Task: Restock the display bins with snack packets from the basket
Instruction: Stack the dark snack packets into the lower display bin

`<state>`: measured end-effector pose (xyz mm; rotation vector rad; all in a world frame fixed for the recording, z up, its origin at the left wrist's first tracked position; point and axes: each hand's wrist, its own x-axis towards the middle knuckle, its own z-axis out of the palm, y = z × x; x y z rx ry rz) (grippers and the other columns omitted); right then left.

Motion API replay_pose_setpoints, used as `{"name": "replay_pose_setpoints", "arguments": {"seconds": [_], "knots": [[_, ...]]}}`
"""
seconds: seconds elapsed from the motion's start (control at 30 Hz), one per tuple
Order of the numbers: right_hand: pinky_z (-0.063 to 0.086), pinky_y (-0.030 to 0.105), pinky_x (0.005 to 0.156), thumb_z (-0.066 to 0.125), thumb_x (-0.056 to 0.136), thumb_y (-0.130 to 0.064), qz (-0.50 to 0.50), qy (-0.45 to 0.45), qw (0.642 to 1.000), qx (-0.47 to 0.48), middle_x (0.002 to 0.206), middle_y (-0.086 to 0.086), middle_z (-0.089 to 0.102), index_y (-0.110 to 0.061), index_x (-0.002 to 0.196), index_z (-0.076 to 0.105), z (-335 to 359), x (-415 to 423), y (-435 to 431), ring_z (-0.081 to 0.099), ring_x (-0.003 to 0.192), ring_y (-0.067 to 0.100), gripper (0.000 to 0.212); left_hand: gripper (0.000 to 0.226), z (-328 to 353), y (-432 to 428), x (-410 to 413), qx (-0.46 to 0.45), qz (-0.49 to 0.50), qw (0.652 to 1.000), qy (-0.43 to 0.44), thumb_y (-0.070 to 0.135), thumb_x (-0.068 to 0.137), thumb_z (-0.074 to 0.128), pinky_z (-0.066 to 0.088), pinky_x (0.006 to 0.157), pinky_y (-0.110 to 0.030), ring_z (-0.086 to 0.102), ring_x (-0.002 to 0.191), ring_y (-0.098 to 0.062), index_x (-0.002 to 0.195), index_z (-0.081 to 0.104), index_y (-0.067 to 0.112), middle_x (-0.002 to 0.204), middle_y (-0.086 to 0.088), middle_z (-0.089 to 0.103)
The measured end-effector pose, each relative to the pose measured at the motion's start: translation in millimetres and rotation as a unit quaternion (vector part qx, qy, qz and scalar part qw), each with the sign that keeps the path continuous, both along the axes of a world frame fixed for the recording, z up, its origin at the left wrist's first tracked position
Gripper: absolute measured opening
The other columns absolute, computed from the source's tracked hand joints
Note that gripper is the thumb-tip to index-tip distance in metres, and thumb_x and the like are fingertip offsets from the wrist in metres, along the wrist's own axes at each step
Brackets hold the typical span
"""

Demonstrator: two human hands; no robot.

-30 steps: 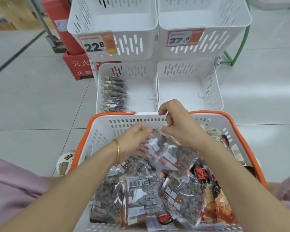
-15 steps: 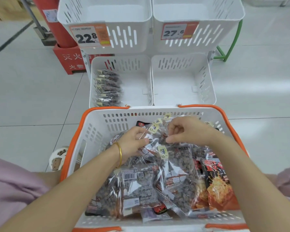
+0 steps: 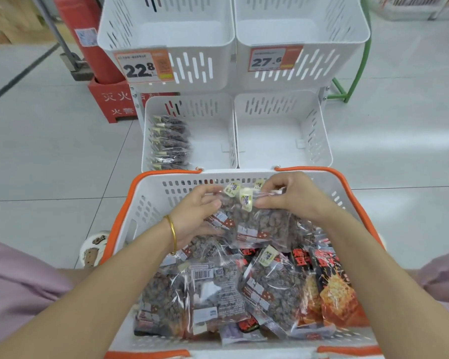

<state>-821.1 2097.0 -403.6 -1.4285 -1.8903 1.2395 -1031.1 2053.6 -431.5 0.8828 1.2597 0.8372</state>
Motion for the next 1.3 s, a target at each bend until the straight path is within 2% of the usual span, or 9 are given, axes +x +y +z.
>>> {"name": "replay_pose_setpoints", "arguments": {"seconds": [0.17, 0.3, 0.4, 0.5, 0.67, 0.83, 0.93, 1.07, 1.3], "knots": [[0.052, 0.031, 0.083, 0.083, 0.063, -0.028, -0.050, 0.108, 0.992, -0.033, 0.103, -0.008, 0.063, -0.018, 0.070, 0.065, -4, -15, 9, 0.063, 0.092, 0.015, 0.022, 0.020, 14, 3, -4, 0.007, 0.018, 0.999, -0.044, 0.020, 0.098, 0.045, 0.056, 0.066, -0.033, 0.045, 0.121, -0.021, 0.112, 0.054, 0.030, 0.131, -0.004, 0.049], [0.058, 0.030, 0.064, 0.078, 0.067, -0.019, -0.045, 0.196, 0.978, -0.059, 0.096, 0.000, 0.071, -0.014, 0.076, 0.063, -4, -31, 12, 0.069, 0.073, 0.019, 0.018, 0.076, 16, 7, -8, 0.047, -0.011, 0.999, 0.011, 0.048, 0.070, 0.076, 0.040, 0.104, -0.038, 0.042, 0.128, -0.013, 0.133, 0.040, 0.026, 0.137, 0.003, 0.045], [0.048, 0.021, 0.052, 0.075, 0.075, -0.018, -0.037, 0.192, 0.980, -0.036, 0.081, 0.008, 0.068, -0.014, 0.081, 0.059, -6, -41, 18, 0.061, 0.055, 0.009, 0.018, 0.112, 16, 11, -12, 0.087, -0.043, 0.990, 0.106, 0.038, 0.053, 0.089, 0.036, 0.106, -0.031, 0.036, 0.129, -0.006, 0.144, 0.024, 0.036, 0.138, 0.007, 0.037], [0.049, 0.022, 0.058, 0.077, 0.073, -0.024, -0.033, 0.181, 0.983, -0.026, 0.095, 0.008, 0.066, -0.017, 0.089, 0.052, -6, -50, 34, 0.062, 0.066, 0.010, 0.031, 0.112, 18, 20, -22, 0.123, -0.029, 0.981, 0.149, 0.029, 0.060, 0.088, 0.036, 0.107, -0.032, 0.030, 0.131, -0.003, 0.146, 0.016, 0.040, 0.140, 0.010, 0.034], [0.049, 0.035, 0.090, 0.085, 0.054, -0.044, 0.138, 0.058, 0.979, -0.141, 0.129, -0.014, 0.052, -0.042, 0.121, 0.051, 16, -59, 85, 0.051, 0.113, -0.005, 0.076, 0.120, 25, 52, -48, 0.135, -0.032, 0.983, 0.124, 0.016, 0.062, 0.087, 0.055, 0.085, -0.036, 0.043, 0.127, -0.017, 0.142, 0.007, 0.052, 0.141, -0.004, 0.038], [0.057, 0.036, 0.065, 0.083, 0.067, -0.010, 0.137, 0.012, 0.988, -0.076, 0.110, -0.001, 0.064, -0.018, 0.121, 0.051, 25, -96, 122, 0.066, 0.086, 0.019, 0.064, 0.112, 26, 91, -68, 0.208, 0.021, 0.955, 0.212, 0.017, 0.067, 0.084, 0.051, 0.069, -0.012, 0.045, 0.115, -0.013, 0.147, 0.008, 0.039, 0.124, 0.002, 0.042], [0.054, 0.038, 0.077, 0.085, 0.066, -0.021, 0.061, -0.056, 0.993, 0.084, 0.110, 0.000, 0.063, -0.020, 0.121, 0.050, 20, -113, 146, 0.063, 0.095, 0.021, 0.066, 0.095, 9, 111, -90, 0.239, 0.102, 0.916, 0.305, 0.028, 0.075, 0.077, 0.043, 0.091, -0.014, 0.043, 0.121, -0.015, 0.148, 0.016, 0.027, 0.131, 0.003, 0.039], [0.040, 0.032, 0.067, 0.077, 0.073, -0.034, 0.012, -0.299, 0.913, 0.277, 0.111, 0.003, 0.063, -0.024, 0.118, 0.050, -8, -134, 169, 0.056, 0.103, 0.030, 0.054, 0.065, -31, 120, -124, 0.233, 0.105, 0.814, 0.521, 0.027, 0.088, 0.061, 0.024, 0.108, -0.028, 0.031, 0.130, -0.023, 0.144, 0.029, 0.013, 0.139, -0.009, 0.037], [0.038, 0.034, 0.066, 0.069, 0.082, -0.028, 0.112, -0.429, 0.866, 0.231, 0.112, 0.004, 0.055, -0.020, 0.117, 0.041, -83, -158, 188, 0.050, 0.105, 0.031, 0.046, 0.054, -67, 121, -125, 0.207, -0.023, 0.744, 0.634, 0.029, 0.098, 0.030, 0.015, 0.113, -0.030, 0.016, 0.137, -0.016, 0.148, 0.013, 0.018, 0.150, 0.000, 0.022]]}}
